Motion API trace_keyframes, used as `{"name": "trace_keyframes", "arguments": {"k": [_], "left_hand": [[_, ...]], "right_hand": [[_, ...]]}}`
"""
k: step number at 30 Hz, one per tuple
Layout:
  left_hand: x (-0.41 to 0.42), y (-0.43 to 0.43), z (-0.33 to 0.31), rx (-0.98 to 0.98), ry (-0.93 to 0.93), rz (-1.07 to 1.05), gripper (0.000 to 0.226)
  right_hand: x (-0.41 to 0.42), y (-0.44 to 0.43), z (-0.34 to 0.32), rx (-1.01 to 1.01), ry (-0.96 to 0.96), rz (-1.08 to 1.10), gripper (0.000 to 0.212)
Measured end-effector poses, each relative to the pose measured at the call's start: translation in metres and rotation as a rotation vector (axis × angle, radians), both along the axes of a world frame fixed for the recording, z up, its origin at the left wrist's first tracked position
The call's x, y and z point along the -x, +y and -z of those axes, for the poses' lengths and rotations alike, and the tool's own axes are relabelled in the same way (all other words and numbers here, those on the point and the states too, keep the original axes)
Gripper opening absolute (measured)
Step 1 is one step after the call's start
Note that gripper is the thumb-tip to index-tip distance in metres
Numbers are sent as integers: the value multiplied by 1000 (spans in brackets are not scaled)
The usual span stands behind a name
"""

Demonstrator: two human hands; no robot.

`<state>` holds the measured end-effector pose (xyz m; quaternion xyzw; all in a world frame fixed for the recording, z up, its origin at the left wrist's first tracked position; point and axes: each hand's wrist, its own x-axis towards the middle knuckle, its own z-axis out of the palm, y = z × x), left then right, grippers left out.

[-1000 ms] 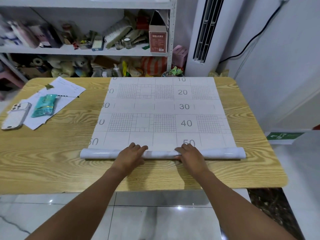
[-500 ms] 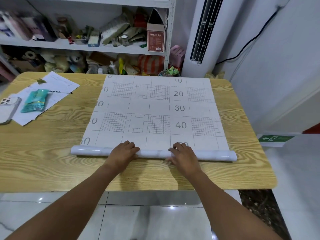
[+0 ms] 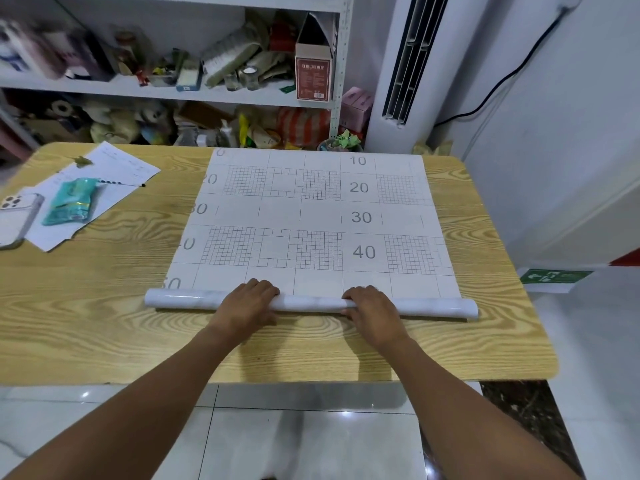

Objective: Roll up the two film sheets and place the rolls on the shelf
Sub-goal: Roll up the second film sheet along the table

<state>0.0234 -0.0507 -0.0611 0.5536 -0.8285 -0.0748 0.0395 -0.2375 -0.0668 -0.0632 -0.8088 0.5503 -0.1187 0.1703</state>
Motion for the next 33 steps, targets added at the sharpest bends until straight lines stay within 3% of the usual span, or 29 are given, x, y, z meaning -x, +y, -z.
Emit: {"name": "trace_keyframes", "arguments": {"k": [8,13,16,20,24,27,33], "left_hand": [[-3,-8,7,151,1,50,37],[-3,-9,12,221,3,22,50],[-1,-8,10,245,4,-4,57],[4,-6,0,224,-141,-52,65],[-1,-6,9,98,-4,-85,44],[-5,-8,14,131,56,-56,29],[-7,-15,11,127,-59,12,51]], "right_hand": [[-2,-4,1,60,52,-18,13],[-2,-6,4,129,130,-55,15],[0,-6,3,103,121,-54,31],[-1,-6,0,42,99,-54,48],[-3,-7,-4,32,49,-26,32],[-2,-7,-3,42,47,-38,26],[-3,-9,-2,72,62,-36,17]]}}
